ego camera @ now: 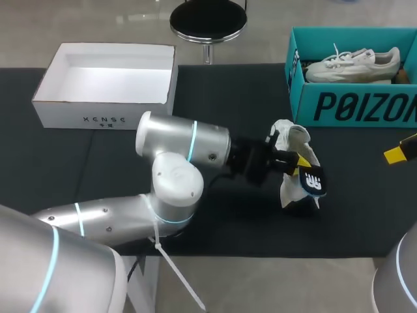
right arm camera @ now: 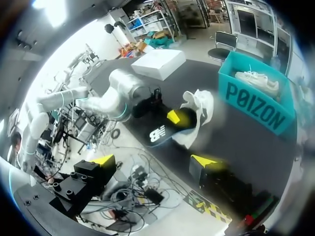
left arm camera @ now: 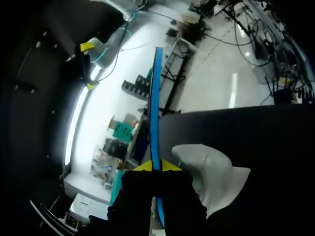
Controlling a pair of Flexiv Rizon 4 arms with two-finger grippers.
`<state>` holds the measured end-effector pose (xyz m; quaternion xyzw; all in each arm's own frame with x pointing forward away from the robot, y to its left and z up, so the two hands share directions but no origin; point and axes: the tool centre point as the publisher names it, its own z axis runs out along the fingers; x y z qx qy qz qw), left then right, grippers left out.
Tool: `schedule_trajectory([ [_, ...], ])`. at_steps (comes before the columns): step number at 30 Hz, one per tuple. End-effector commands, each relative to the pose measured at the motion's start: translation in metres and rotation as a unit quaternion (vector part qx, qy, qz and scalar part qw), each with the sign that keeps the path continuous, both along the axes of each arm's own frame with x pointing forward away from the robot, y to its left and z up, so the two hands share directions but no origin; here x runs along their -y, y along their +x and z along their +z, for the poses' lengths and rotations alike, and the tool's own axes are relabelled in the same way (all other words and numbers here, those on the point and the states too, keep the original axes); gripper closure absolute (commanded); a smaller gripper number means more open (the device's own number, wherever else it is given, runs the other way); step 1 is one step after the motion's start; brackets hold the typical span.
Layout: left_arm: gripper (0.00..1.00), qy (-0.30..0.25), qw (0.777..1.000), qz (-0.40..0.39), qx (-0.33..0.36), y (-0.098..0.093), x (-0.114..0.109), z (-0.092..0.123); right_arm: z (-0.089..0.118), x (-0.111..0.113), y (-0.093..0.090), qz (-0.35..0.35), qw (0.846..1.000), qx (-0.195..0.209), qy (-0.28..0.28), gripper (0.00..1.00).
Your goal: Take the shoe out of the shoebox, open the shoe tongue, remove and reinsert the insole, then place the shoe into the shoebox
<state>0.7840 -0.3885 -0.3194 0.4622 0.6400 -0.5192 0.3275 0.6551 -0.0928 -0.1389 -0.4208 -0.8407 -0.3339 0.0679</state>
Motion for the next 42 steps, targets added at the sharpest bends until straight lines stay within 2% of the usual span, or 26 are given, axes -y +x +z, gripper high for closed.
schedule_trajectory([
  [1, 1.0, 0.019, 1.0, 0.007, 0.012, 0.009, 0.005, -0.008, -0.001, 0.001, -0.013, -0.019, 1.0, 0.023, -0.002, 0.0],
  [9, 1.0, 0.038, 0.999, 0.021, 0.011, 0.02, -0.001, -0.01, -0.001, 0.001, -0.013, -0.019, 1.0, 0.023, -0.002, 0.0],
  [10, 0.78, 0.04, 0.999, 0.021, 0.012, 0.019, -0.002, -0.009, -0.001, 0.001, -0.013, -0.019, 1.0, 0.023, -0.002, 0.0],
  [11, 0.51, 0.043, 0.999, 0.021, 0.011, 0.018, -0.002, -0.007, -0.001, 0.001, -0.013, -0.019, 1.0, 0.023, -0.002, 0.0],
  [12, 0.03, 0.043, 0.999, 0.02, 0.01, 0.016, -0.001, -0.006, -0.001, 0.001, -0.013, -0.019, 1.0, 0.023, -0.002, 0.0],
  [13, 0.0, 0.043, 0.999, 0.019, 0.009, 0.015, -0.002, -0.005, -0.001, 0.001, -0.013, -0.019, 1.0, 0.023, -0.002, 0.0],
  [18, 0.0, 0.041, 0.999, 0.017, -0.001, 0.008, -0.002, -0.001, -0.001, 0.001, -0.013, -0.019, 1.0, 0.023, -0.002, 0.0],
  [21, 0.34, 0.036, 0.999, 0.014, -0.003, 0.004, -0.001, 0.002, -0.001, 0.001, -0.013, -0.019, 1.0, 0.023, -0.002, 0.0],
  [22, 0.51, 0.036, 0.999, 0.014, -0.003, 0.003, -0.001, 0.003, -0.001, 0.001, -0.013, -0.019, 1.0, 0.023, -0.002, 0.0],
  [24, 0.6, 0.034, 0.999, 0.013, -0.004, 0.002, -0.001, 0.004, -0.001, 0.001, -0.013, -0.019, 1.0, 0.023, -0.002, 0.0],
  [26, 1.0, 0.032, 0.999, 0.013, -0.005, 0.001, 0.0, 0.005, -0.001, 0.001, -0.013, -0.019, 1.0, 0.023, -0.002, 0.0],
  [42, 1.0, 0.037, 0.999, -0.021, 0.018, -0.012, -0.009, 0.001, -0.001, 0.001, -0.013, -0.019, 1.0, 0.023, -0.002, 0.0],
])
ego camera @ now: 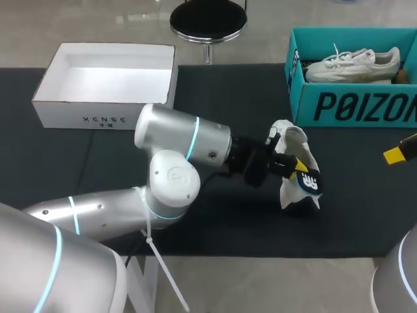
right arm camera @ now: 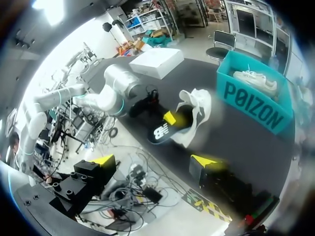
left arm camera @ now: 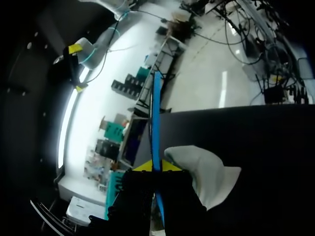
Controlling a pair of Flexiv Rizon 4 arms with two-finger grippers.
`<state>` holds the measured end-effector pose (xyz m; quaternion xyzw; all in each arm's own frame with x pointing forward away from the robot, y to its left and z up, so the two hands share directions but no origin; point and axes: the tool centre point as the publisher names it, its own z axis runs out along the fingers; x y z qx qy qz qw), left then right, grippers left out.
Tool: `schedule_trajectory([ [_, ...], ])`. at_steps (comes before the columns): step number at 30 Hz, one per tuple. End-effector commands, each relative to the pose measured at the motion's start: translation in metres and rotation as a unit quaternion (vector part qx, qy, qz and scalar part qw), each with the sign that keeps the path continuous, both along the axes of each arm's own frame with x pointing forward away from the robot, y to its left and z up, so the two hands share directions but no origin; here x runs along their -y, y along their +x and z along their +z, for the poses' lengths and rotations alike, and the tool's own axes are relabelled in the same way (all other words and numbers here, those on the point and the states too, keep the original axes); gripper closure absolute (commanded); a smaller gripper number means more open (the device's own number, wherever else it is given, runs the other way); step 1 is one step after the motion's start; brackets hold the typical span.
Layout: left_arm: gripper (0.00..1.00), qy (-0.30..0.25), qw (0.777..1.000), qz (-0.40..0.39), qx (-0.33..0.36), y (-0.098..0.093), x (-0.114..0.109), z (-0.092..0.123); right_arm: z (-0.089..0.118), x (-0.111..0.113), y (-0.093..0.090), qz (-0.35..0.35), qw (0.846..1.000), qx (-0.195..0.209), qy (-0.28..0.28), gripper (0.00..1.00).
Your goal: Take the shoe out of the shoebox, open the shoe tongue, remove and reinsert the insole, then place the shoe into the shoebox
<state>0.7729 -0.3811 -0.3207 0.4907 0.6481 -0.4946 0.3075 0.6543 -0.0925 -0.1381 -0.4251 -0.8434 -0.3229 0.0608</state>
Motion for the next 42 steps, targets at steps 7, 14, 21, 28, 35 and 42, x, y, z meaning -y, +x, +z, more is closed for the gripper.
schedule_trajectory([
  [7, 1.0, 0.004, 1.0, -0.004, 0.027, 0.012, -0.004, -0.006, -0.002, 0.001, -0.013, -0.015, 1.0, 0.023, 0.011, 0.0],
  [14, 1.0, 0.015, 0.999, 0.005, 0.049, 0.035, 0.001, -0.017, -0.002, 0.001, -0.013, -0.015, 1.0, 0.023, 0.011, 0.0],
  [21, 1.0, 0.026, 0.998, 0.041, 0.047, 0.061, 0.01, -0.025, -0.002, 0.001, -0.013, -0.015, 1.0, 0.023, 0.011, 0.0],
  [28, 0.26, 0.032, 0.998, 0.05, 0.025, 0.053, 0.005, -0.019, -0.002, 0.001, -0.013, -0.015, 1.0, 0.023, 0.011, 0.0],
  [35, 0.2, 0.032, 0.998, 0.044, 0.021, 0.04, -0.006, -0.011, -0.002, 0.001, -0.013, -0.015, 1.0, 0.023, 0.011, 0.0],
  [42, 0.91, 0.028, 0.999, 0.037, 0.025, 0.033, -0.012, -0.004, -0.002, 0.001, -0.013, -0.015, 1.0, 0.023, 0.011, 0.0],
])
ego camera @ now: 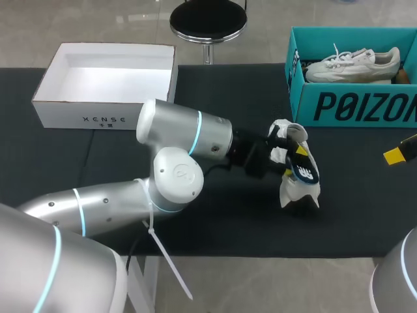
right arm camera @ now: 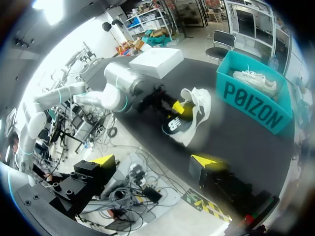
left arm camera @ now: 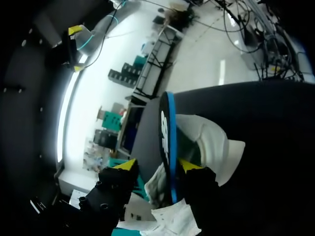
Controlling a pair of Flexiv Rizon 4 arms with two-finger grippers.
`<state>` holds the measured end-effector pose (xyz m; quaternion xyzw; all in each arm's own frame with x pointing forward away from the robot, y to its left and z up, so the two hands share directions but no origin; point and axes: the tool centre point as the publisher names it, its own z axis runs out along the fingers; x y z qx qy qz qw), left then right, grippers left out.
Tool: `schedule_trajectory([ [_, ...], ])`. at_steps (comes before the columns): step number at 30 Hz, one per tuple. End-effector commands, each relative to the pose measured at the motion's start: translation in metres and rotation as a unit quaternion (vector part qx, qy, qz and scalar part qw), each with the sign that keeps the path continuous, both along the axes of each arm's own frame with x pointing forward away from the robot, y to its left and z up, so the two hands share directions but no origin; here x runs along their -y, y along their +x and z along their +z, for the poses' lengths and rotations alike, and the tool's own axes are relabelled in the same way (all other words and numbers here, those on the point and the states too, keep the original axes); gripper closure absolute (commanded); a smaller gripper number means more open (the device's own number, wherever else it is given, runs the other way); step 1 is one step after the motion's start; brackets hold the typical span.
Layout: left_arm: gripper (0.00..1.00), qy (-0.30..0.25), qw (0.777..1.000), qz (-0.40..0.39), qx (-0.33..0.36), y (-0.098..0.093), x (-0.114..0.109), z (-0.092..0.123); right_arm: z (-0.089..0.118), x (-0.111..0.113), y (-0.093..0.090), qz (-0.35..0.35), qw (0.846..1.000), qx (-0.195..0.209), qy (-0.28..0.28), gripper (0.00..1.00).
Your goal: Take the shoe out of the shoebox, open the shoe tongue, remove and reinsert the insole, then place the shoe into the shoebox
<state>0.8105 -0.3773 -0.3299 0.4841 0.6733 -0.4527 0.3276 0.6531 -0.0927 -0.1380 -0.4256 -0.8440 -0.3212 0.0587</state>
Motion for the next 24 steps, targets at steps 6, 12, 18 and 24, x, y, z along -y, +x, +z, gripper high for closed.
schedule_trajectory([
  [6, 1.0, 0.002, 1.0, -0.016, 0.001, -0.017, -0.007, 0.003, -0.002, 0.001, -0.011, -0.014, 1.0, 0.022, 0.014, 0.0],
  [12, 1.0, 0.003, 1.0, -0.025, -0.001, -0.024, -0.002, 0.0, -0.002, 0.001, -0.011, -0.014, 1.0, 0.022, 0.014, 0.0],
  [18, 1.0, -0.004, 1.0, -0.013, 0.007, -0.01, 0.003, 0.005, -0.002, 0.001, -0.011, -0.014, 1.0, 0.022, 0.014, 0.0],
  [24, 1.0, 0.007, 1.0, -0.004, 0.022, 0.009, 0.004, -0.006, -0.002, 0.001, -0.011, -0.014, 1.0, 0.022, 0.014, 0.0],
])
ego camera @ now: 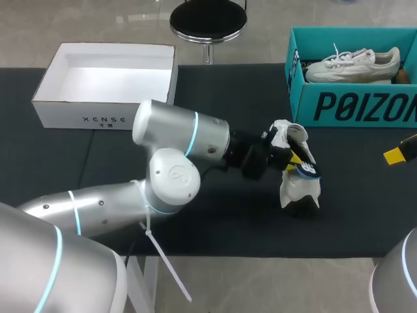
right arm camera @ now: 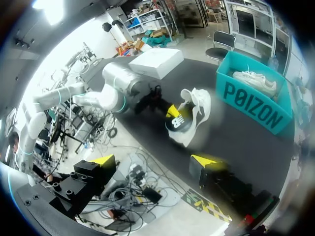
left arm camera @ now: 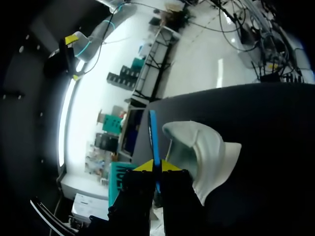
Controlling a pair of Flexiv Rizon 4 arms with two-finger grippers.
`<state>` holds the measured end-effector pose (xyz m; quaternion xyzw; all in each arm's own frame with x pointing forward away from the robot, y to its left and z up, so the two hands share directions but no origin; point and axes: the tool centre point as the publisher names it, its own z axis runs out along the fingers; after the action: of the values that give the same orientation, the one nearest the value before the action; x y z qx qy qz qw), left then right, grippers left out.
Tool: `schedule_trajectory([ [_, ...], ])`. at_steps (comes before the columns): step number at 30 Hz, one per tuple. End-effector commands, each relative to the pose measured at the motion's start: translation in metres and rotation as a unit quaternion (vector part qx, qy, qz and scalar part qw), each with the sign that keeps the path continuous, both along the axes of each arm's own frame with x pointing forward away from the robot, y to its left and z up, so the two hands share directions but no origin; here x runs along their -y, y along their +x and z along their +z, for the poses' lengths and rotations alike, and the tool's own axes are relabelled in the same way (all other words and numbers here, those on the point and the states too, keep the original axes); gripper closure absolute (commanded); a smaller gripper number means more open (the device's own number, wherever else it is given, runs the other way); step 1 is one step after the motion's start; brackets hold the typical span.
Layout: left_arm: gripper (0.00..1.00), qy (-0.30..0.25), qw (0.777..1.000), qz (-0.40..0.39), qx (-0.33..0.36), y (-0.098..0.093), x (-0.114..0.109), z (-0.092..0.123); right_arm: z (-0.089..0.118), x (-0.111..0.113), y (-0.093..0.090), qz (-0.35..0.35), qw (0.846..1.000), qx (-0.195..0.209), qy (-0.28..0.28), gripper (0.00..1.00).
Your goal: Take the shoe out of the shoebox, open the shoe tongue, remove and reinsert the insole, then place the shoe into the shoebox
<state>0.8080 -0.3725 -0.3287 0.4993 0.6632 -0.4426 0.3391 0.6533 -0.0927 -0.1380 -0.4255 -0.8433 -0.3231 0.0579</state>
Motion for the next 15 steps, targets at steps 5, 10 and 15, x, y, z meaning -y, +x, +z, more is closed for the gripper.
schedule_trajectory([
  [5, 1.0, 0.019, 1.0, 0.014, 0.016, 0.028, 0.011, -0.019, -0.002, 0.001, -0.012, -0.014, 1.0, 0.021, 0.012, 0.0],
  [10, 1.0, 0.029, 0.999, 0.031, 0.021, 0.04, 0.011, -0.025, -0.002, 0.001, -0.012, -0.014, 1.0, 0.021, 0.012, 0.0],
  [15, 1.0, 0.031, 0.999, 0.021, 0.014, 0.031, 0.008, -0.024, -0.002, 0.001, -0.012, -0.014, 1.0, 0.021, 0.012, 0.0],
])
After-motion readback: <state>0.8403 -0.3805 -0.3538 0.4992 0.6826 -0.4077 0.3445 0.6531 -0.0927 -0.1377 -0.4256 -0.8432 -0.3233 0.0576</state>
